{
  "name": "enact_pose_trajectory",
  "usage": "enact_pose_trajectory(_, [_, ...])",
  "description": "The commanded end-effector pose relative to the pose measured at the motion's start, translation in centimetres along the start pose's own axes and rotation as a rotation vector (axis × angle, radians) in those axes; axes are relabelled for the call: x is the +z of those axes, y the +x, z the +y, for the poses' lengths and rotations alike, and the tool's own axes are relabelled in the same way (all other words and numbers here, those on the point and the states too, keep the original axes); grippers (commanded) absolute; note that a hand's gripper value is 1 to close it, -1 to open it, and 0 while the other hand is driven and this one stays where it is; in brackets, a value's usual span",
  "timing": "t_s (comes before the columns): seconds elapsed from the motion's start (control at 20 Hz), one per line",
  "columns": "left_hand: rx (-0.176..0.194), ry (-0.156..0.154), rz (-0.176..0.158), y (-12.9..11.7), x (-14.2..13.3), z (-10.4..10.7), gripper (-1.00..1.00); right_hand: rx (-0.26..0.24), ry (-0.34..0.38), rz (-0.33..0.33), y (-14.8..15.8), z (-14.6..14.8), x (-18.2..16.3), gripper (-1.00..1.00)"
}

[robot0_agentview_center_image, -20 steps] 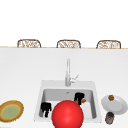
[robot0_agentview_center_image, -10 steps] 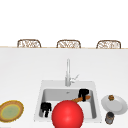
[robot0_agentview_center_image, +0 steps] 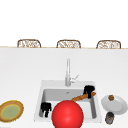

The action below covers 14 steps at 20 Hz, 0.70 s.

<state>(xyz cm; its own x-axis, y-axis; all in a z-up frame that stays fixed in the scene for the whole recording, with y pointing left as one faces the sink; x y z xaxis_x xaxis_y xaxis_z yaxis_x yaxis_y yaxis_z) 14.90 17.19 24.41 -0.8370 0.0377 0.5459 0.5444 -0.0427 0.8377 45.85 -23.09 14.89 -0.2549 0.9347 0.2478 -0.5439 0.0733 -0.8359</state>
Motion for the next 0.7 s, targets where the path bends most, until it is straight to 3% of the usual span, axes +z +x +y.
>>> enact_pose_trajectory(0.0, [0.0, 0.0, 0.0, 0.0, 0.0, 0.0, 0.0, -0.039, -0.016, 0.015, -1.5, -1.4, 1.7, 1.0])
enact_pose_trajectory(0.65, [0.0, 0.0, 0.0, 0.0, 0.0, 0.0, 0.0, -0.042, -0.021, 0.0, -7.3, -4.0, 8.2, 1.0])
